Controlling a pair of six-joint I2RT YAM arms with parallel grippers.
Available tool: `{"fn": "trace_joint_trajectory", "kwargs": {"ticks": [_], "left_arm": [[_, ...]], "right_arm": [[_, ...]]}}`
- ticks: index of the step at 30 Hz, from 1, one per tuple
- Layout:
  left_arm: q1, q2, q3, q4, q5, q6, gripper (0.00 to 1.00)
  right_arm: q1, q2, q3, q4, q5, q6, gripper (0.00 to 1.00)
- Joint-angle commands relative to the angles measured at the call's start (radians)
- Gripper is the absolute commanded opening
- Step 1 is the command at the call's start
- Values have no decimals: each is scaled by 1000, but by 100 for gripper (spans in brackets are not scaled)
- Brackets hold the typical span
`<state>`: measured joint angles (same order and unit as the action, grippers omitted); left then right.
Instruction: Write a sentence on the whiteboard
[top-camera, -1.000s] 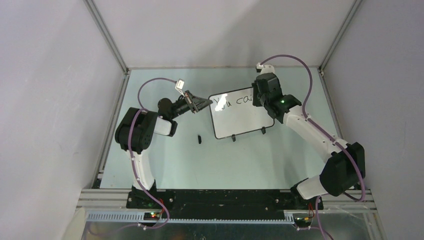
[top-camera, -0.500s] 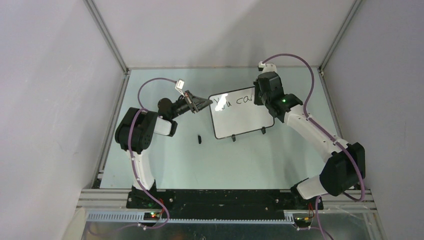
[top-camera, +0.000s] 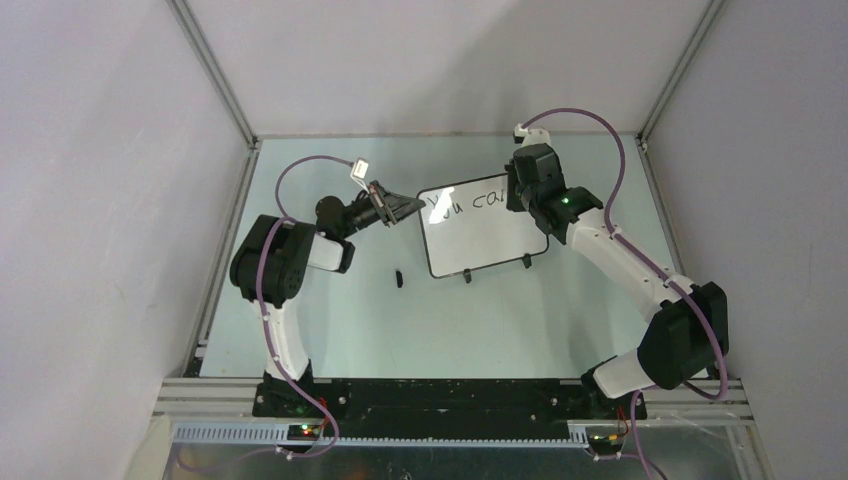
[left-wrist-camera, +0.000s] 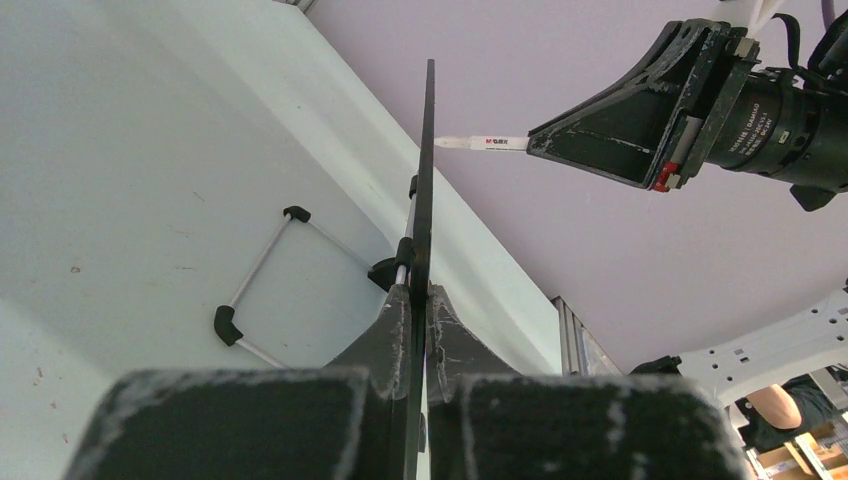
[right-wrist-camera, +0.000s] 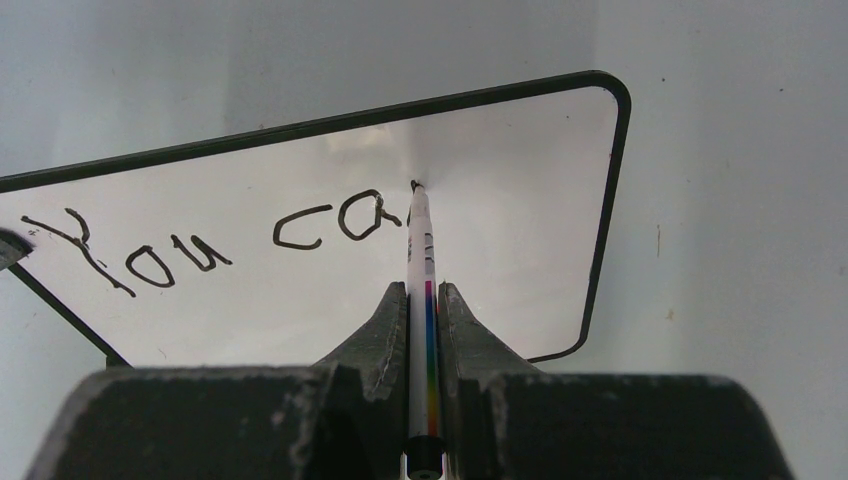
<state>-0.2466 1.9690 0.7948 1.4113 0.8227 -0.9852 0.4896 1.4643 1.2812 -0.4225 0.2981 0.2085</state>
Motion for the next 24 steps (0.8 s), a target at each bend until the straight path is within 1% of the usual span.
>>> {"fn": "trace_joint_trajectory", "kwargs": {"ticks": [1, 9, 15, 24], "left_arm": [[-8, -52, 1, 45, 16, 6, 0], [-8, -52, 1, 45, 16, 7, 0], [-8, -53, 1, 45, 15, 6, 0], [-9, -52, 1, 43, 15, 5, 0]], "right_arm": [[4, 11, 40, 6, 16, -10, 0], [3, 11, 41, 26, 60, -10, 0], [0, 10, 41, 21, 58, -7, 0], [4, 13, 40, -36, 52, 1, 0]]}}
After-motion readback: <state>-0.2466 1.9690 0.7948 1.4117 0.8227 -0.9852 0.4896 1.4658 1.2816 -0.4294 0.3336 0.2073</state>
